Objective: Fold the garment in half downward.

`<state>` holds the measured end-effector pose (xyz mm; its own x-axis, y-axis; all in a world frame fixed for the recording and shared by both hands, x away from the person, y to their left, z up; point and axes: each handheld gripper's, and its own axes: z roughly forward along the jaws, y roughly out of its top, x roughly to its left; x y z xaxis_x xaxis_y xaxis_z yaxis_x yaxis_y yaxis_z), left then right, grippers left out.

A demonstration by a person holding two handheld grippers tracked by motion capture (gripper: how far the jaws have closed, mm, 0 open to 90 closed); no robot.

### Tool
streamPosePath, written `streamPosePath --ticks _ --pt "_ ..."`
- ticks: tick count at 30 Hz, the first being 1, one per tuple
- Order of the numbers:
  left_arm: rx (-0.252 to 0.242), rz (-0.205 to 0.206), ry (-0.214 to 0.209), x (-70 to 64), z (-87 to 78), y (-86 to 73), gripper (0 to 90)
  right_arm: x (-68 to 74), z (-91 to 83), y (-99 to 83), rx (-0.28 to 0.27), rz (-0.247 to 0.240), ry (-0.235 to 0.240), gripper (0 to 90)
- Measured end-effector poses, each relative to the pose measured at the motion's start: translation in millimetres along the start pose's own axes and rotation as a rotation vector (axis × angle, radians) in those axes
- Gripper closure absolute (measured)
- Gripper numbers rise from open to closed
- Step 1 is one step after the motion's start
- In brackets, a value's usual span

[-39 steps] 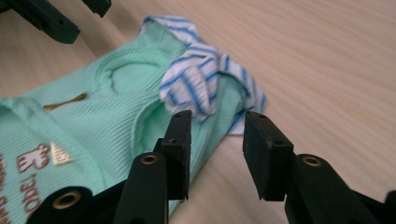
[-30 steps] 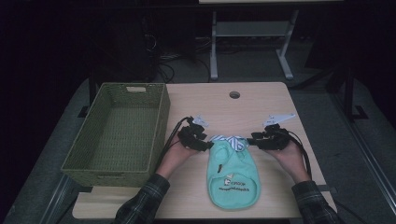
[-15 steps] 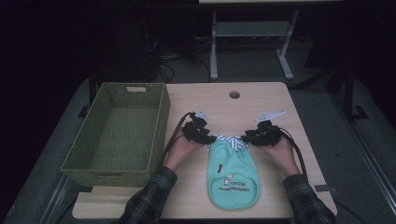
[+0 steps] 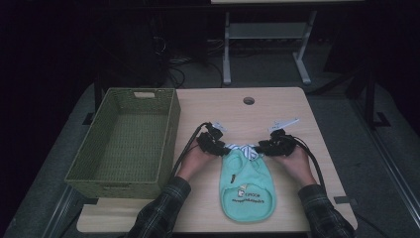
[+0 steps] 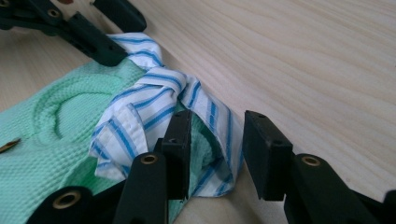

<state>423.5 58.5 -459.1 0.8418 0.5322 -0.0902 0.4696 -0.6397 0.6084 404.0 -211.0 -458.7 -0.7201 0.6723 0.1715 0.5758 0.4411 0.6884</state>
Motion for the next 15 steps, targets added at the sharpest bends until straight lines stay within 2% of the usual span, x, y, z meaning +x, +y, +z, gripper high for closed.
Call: streamPosePath --ticks 2,5,7,9,15 --pt "0.000 0.009 -0.004 -1.2 0.4 0.1 73.2 1.5 -2.6 0.5 -0.004 -0.006 0.000 62.4" --pt "-0.005 -0.010 -0.014 -0.1 0.7 -0.5 82.8 4.1 -8.7 1.5 -0.016 -0.017 0.001 62.6" --pt "0.004 -0.011 -0.007 -0.3 -0.1 -0.2 84.4 7.3 -12.5 2.2 -0.026 -0.009 0.004 64.0" --pt "0.007 -0.008 0.009 -1.7 -0.7 0.5 84.9 10.8 -17.3 2.8 -0.030 -0.023 0.009 67.6" --pt "-0.030 -0.020 0.041 -2.0 -9.4 2.7 85.2 27.7 -24.0 0.7 -0.026 -0.030 0.051 84.7"
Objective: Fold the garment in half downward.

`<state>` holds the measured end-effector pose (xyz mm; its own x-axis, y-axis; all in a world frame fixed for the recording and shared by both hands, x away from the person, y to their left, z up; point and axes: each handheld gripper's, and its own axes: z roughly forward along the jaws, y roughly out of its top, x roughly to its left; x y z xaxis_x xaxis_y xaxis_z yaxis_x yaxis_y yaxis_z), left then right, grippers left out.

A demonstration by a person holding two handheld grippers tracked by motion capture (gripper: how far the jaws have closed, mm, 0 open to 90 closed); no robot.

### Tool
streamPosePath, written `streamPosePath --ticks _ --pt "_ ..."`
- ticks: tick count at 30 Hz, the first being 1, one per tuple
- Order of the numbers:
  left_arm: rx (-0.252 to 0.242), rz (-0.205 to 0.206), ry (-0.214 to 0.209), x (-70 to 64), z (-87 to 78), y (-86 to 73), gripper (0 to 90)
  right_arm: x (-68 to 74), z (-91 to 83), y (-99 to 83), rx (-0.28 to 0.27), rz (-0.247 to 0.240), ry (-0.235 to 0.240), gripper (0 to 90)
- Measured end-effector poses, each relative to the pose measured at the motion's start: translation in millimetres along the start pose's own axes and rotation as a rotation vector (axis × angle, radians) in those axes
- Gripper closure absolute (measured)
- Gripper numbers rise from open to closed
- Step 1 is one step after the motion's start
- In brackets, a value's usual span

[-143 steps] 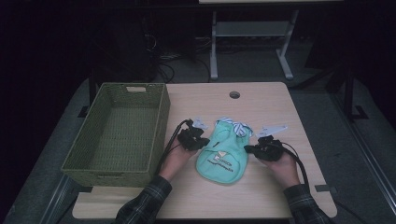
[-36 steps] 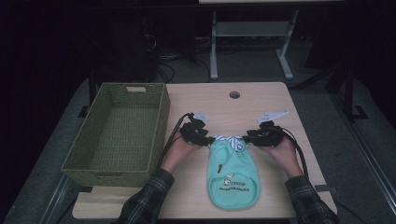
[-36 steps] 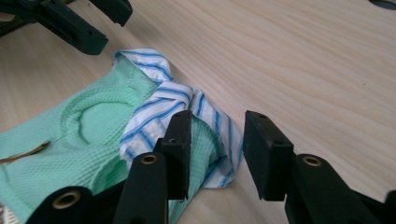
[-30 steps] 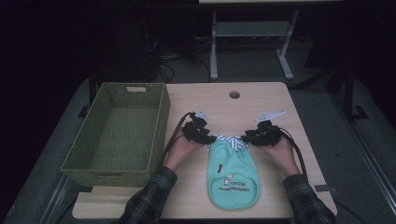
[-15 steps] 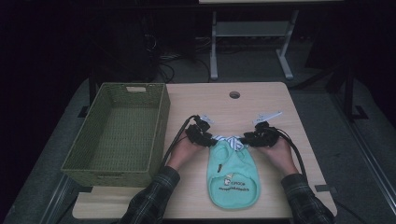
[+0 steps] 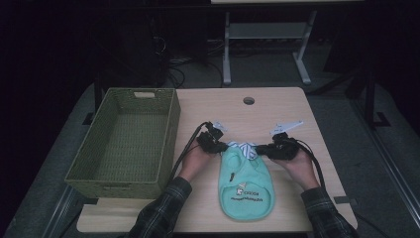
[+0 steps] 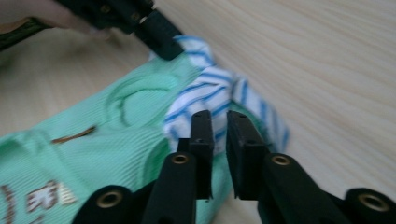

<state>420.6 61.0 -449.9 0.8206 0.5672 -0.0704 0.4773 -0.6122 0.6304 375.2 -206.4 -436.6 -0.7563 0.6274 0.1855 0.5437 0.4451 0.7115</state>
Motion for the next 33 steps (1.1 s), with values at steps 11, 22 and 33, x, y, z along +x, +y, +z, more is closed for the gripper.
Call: streamPosePath --ticks 11,22,33 --pt "-0.060 -0.017 0.024 3.0 -14.8 1.9 85.3 31.1 6.4 5.6 -0.038 -0.048 0.097 90.0" --pt "-0.109 -0.020 0.004 2.3 -24.8 4.5 85.3 35.6 49.4 -3.3 0.093 -0.068 0.053 90.0" --pt "-0.181 0.039 -0.016 -10.1 -55.7 7.5 85.5 29.1 56.2 1.1 0.069 -0.092 -0.039 90.0"
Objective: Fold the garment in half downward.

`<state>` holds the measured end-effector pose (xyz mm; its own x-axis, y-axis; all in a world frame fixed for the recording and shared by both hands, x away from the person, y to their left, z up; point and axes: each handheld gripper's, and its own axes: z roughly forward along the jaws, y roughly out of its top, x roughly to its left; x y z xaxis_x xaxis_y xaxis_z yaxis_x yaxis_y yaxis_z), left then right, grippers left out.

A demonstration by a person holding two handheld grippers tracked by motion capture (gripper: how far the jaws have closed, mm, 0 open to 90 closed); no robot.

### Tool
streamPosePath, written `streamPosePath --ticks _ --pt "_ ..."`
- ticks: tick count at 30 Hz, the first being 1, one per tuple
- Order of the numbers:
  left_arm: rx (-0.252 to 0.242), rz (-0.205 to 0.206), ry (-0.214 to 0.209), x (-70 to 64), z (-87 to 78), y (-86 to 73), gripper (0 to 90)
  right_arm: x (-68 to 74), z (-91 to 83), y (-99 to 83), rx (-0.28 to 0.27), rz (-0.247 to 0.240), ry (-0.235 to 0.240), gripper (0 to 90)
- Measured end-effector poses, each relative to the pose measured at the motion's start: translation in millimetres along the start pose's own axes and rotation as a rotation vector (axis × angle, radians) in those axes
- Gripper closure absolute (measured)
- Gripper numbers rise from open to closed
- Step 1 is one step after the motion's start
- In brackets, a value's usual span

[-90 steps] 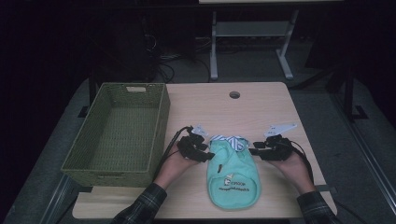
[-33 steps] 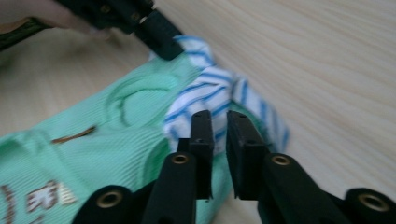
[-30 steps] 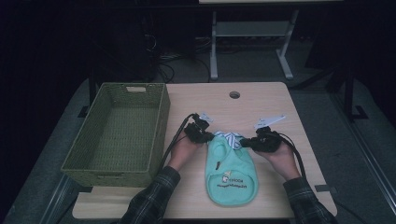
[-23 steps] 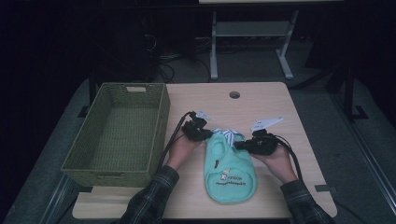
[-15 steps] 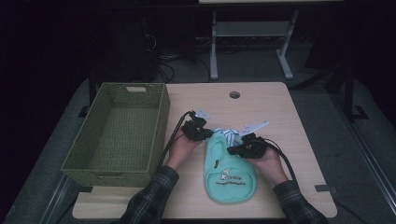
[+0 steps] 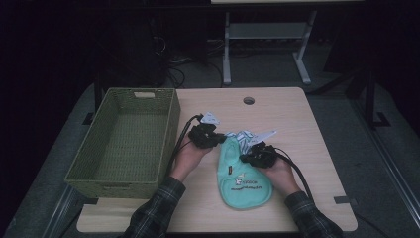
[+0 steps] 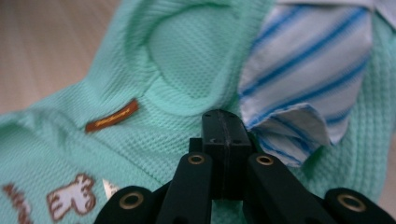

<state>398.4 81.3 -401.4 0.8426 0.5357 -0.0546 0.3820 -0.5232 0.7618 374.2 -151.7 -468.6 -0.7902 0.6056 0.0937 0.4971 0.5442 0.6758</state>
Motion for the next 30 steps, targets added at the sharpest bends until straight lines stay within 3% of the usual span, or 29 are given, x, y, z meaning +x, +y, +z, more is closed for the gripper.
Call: streamPosePath --ticks 8,18,24,28,30 --pt "-0.021 0.026 -0.044 -17.1 -6.8 -1.1 85.5 -13.5 2.3 3.9 -0.009 0.014 -0.047 90.0" --pt "-0.025 0.038 -0.051 -21.7 -5.3 1.2 85.5 12.3 -23.4 -5.4 -0.017 0.002 0.012 90.0" --pt "-0.053 0.029 -0.060 -19.5 -9.8 1.6 85.5 15.1 -13.1 -9.9 0.035 0.005 0.001 90.0" --pt "-0.081 0.043 -0.074 -17.6 -17.6 4.4 85.5 12.1 -8.8 -8.8 0.013 0.023 -0.010 90.0" --pt "-0.096 0.043 -0.077 -18.6 -20.6 6.5 85.5 9.6 -6.0 -7.0 -0.003 0.054 -0.028 90.0"
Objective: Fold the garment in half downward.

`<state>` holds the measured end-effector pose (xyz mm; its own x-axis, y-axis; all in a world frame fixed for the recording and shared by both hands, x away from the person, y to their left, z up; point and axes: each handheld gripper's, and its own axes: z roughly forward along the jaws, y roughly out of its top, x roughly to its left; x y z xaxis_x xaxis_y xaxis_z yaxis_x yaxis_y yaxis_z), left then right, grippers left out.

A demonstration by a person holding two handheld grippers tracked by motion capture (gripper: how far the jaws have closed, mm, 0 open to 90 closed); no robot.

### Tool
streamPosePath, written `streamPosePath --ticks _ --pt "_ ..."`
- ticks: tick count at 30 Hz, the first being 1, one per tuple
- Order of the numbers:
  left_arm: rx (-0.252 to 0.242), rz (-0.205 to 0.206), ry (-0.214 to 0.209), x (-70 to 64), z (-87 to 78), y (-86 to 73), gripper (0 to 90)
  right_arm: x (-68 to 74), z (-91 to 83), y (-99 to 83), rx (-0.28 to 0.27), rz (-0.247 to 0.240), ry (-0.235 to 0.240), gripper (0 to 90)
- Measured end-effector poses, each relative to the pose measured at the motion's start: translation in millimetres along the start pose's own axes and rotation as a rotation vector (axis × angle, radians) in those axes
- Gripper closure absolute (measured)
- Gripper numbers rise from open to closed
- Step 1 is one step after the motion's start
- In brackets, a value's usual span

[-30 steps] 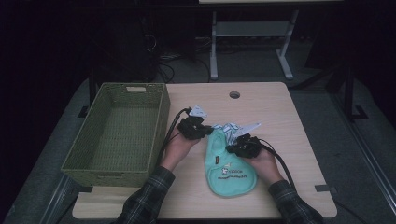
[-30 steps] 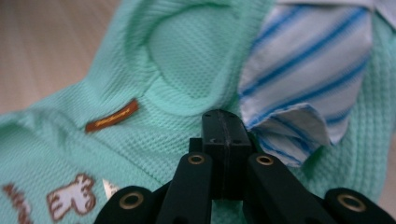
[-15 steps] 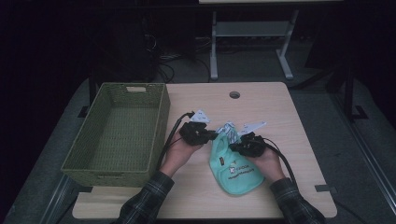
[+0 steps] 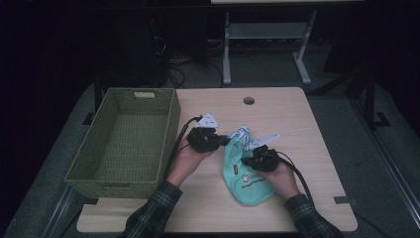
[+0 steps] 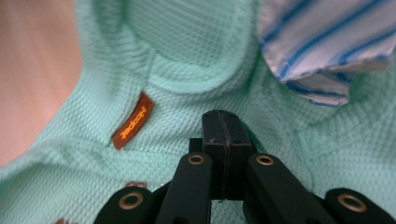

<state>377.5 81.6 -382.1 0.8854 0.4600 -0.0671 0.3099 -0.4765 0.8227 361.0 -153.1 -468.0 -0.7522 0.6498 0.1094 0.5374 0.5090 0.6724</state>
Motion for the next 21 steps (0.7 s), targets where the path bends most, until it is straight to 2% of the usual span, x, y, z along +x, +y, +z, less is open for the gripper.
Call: streamPosePath --ticks 3,6,11,15,21 --pt "-0.007 0.015 0.006 -3.0 -1.6 3.1 85.5 -5.0 5.1 3.7 -0.022 0.011 -0.033 90.0" --pt "-0.002 0.031 0.006 -3.8 0.0 3.2 85.5 -7.7 4.9 6.3 -0.031 0.029 -0.042 90.0" --pt "0.002 0.027 -0.002 -2.4 0.8 2.0 85.4 0.4 -30.6 -3.2 -0.056 0.001 -0.023 90.0" --pt "-0.010 0.029 -0.010 -2.9 -0.1 2.8 85.4 6.1 -45.4 -24.4 -0.015 -0.009 0.006 90.0" --pt "-0.009 0.031 -0.020 -3.2 1.0 2.0 85.5 10.1 -44.6 -39.5 0.048 -0.020 0.000 90.0"
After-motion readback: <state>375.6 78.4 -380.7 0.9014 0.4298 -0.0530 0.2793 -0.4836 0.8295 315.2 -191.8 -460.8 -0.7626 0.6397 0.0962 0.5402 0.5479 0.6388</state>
